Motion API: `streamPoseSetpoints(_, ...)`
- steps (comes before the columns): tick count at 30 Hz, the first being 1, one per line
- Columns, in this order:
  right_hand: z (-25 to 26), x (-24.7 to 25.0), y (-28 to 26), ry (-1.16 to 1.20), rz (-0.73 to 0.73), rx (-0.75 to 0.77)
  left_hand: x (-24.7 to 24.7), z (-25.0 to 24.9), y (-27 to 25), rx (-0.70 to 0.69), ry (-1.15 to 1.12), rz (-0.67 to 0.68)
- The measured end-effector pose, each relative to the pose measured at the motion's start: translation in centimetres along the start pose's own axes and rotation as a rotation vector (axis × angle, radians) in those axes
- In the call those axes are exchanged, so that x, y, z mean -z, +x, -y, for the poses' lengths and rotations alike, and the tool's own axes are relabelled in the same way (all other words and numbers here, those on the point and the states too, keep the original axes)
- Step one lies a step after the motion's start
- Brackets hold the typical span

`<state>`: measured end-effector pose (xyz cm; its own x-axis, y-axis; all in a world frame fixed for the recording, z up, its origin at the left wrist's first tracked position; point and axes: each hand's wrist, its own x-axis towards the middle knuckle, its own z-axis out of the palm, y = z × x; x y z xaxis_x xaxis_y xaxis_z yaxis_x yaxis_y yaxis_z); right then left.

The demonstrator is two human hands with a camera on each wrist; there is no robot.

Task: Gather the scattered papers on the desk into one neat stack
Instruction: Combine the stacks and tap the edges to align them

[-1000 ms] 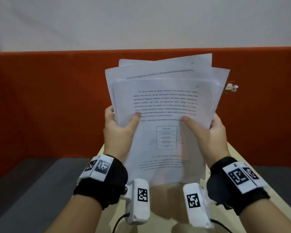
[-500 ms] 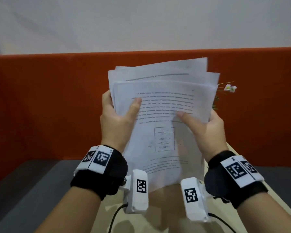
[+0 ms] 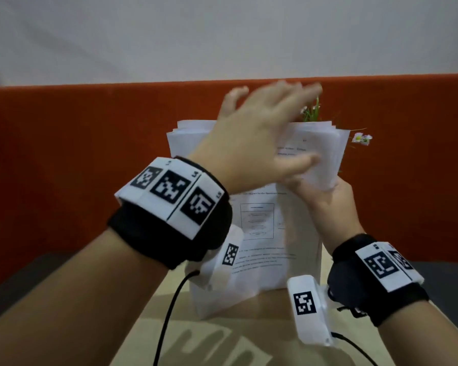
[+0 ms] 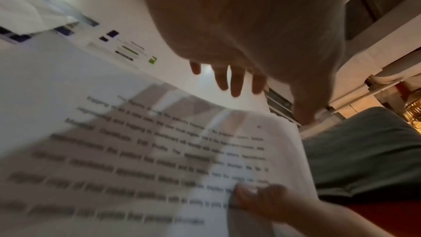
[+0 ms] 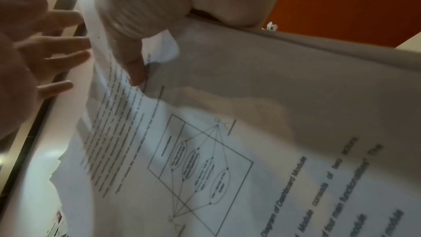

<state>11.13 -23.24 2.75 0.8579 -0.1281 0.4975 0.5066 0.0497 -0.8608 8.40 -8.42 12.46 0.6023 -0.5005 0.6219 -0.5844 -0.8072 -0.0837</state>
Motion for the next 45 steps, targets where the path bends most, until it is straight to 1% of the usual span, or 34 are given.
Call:
streamPoseSetpoints(1,0.0,0.0,0.0,0.010,-0.009,-0.008,0.1,0.0,0.3,-0.002,0.000,-0.043)
streamPoseSetpoints(2,-0.1,0.1,0.0,0.018,-0.010,-0.007,0.1,0.0,0.5,0.002,0.004,-0.012)
streamPoseSetpoints(4,-0.1,0.0,-0.1,0.002,0.003,0.008,0.0,-0.1,0.9,0.005,0.006,0.136)
streamPoseSetpoints(5,0.0,-0.1,-0.1,-0.002,0.002,0.010,-0.1,-0.1,1.1,0.002,0.018,0.126)
streamPoseSetpoints(7,0.1,-0.2,0.0,-0.003,-0.014,0.005,-0.1,0.0,1.5,0.010,0.053,0.032)
streamPoseSetpoints(8,0.0,-0.2,0.0,-0.003,-0.014,0.013,-0.1,0.0,1.7,0.017,0.067,0.060)
streamPoseSetpoints(10,0.1,-0.2,0.0,0.005,0.004,0.021,0.1,0.1,2.0,0.042,0.056,0.217)
streamPoseSetpoints(11,0.3,-0.3,-0.1,0.017,0.016,0.016,0.2,0.3,2.1,0.061,0.038,0.253)
streamPoseSetpoints(13,0.4,-0.3,-0.1,0.047,0.024,0.013,0.5,0.7,2.4,0.102,0.020,0.273)
streamPoseSetpoints(15,0.4,-0.2,-0.1,0.036,0.031,0.011,0.3,1.0,2.5,0.136,0.014,0.345)
streamPoseSetpoints(16,0.3,-0.1,-0.2,0.023,0.040,0.005,0.2,1.2,2.5,0.161,-0.009,0.359)
streamPoseSetpoints(17,0.2,0.1,-0.2,0.013,0.041,-0.012,0.2,1.6,2.3,0.184,-0.039,0.335)
streamPoseSetpoints(18,0.1,0.5,-0.3,-0.004,0.035,-0.028,0.4,2.0,2.1,0.195,-0.065,0.273)
streamPoseSetpoints(21,-0.5,2.7,-0.8,-0.175,0.013,-0.059,1.8,4.4,0.9,0.262,-0.184,-0.023)
streamPoseSetpoints(23,-1.0,4.7,-0.7,-0.235,-0.016,-0.096,2.7,6.3,-0.6,0.349,-0.292,-0.181)
streamPoseSetpoints(25,-1.6,6.2,-0.3,-0.210,-0.040,-0.145,2.5,7.7,-2.4,0.473,-0.424,-0.296)
streamPoseSetpoints(27,-2.1,6.4,0.1,-0.148,-0.026,-0.187,1.1,8.0,-3.9,0.566,-0.620,-0.392)
streamPoseSetpoints(29,-2.1,5.4,0.3,-0.043,-0.030,-0.204,-1.0,7.8,-5.1,0.659,-0.807,-0.489)
streamPoseSetpoints(31,-2.0,4.3,0.3,0.016,-0.097,-0.174,-2.9,7.2,-6.2,0.749,-0.940,-0.574)
streamPoseSetpoints(33,-2.0,3.5,-0.1,-0.010,-0.155,-0.125,-5.1,7.0,-7.6,0.803,-0.967,-0.617)
streamPoseSetpoints(36,-3.4,3.0,-1.2,-0.085,-0.190,-0.084,-8.1,6.9,-9.7,0.878,-0.998,-0.636)
streamPoseSetpoints(40,-4.8,2.8,-2.2,-0.168,-0.189,-0.069,-10.8,6.4,-11.6,0.939,-0.942,-0.529)
streamPoseSetpoints(43,-4.1,2.5,-2.1,-0.164,-0.208,-0.043,-10.5,6.3,-11.5,0.883,-0.870,-0.525)
streamPoseSetpoints(45,-3.3,2.5,-1.8,-0.180,-0.189,0.043,-9.9,6.4,-11.0,0.800,-0.805,-0.541)
